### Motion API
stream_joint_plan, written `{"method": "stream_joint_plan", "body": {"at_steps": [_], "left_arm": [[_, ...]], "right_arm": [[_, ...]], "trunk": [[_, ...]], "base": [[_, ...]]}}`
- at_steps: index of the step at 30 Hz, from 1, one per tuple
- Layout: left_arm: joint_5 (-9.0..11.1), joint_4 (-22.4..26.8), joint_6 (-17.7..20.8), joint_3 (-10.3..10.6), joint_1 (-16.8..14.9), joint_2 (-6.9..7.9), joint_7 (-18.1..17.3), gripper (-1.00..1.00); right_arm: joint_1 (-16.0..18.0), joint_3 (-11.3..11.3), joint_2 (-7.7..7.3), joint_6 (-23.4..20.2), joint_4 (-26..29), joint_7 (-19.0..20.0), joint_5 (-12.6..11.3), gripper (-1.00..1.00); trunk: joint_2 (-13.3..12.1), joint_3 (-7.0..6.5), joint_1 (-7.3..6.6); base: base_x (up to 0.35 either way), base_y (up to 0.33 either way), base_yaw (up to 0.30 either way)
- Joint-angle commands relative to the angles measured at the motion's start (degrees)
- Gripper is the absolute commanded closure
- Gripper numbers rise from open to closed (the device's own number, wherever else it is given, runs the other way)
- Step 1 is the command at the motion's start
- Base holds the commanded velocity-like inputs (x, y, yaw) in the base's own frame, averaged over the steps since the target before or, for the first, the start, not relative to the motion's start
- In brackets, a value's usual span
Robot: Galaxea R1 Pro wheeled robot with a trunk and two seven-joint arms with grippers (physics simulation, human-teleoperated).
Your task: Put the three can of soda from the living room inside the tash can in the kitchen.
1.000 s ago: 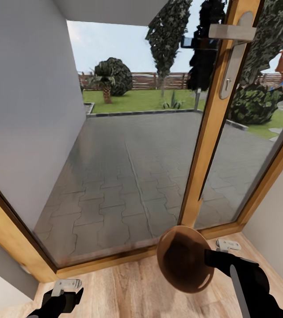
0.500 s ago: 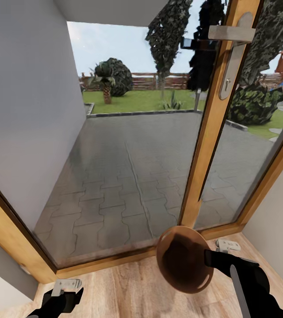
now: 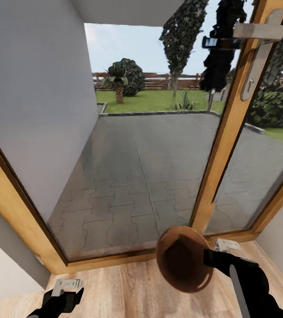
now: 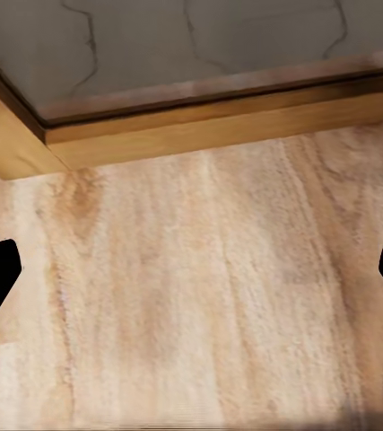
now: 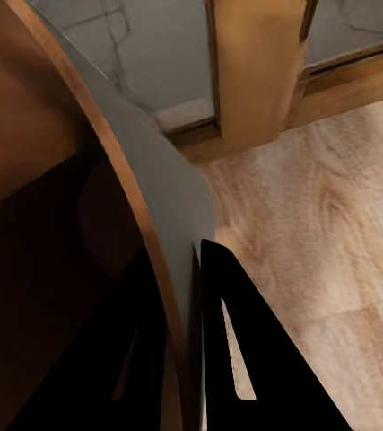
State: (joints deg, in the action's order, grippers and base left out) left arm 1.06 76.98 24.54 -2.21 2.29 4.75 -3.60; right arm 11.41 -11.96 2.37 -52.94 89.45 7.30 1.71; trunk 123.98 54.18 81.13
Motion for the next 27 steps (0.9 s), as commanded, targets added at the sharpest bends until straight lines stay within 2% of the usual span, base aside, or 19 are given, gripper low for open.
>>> {"method": "stream_joint_plan", "body": {"at_steps": [1,27], "left_arm": [[-0.01,0.02,0.04,0.00,0.00,-0.03,0.03,-1.00],[-0.45,-0.17,-0.15,0.10,0.00,-0.06,0.26,-1.00]], "right_arm": [[0.02,0.01,0.01,-0.06,0.02,0.26,-1.27,1.00],[0.02,0.16,0.01,0.00,-0.06,0.26,-1.27,1.00]], "trunk": [[0.00,-0.01,0.00],[0.00,-0.01,0.00]], "base": [[0.000,0.000,0.253],[0.000,0.000,0.254]]}}
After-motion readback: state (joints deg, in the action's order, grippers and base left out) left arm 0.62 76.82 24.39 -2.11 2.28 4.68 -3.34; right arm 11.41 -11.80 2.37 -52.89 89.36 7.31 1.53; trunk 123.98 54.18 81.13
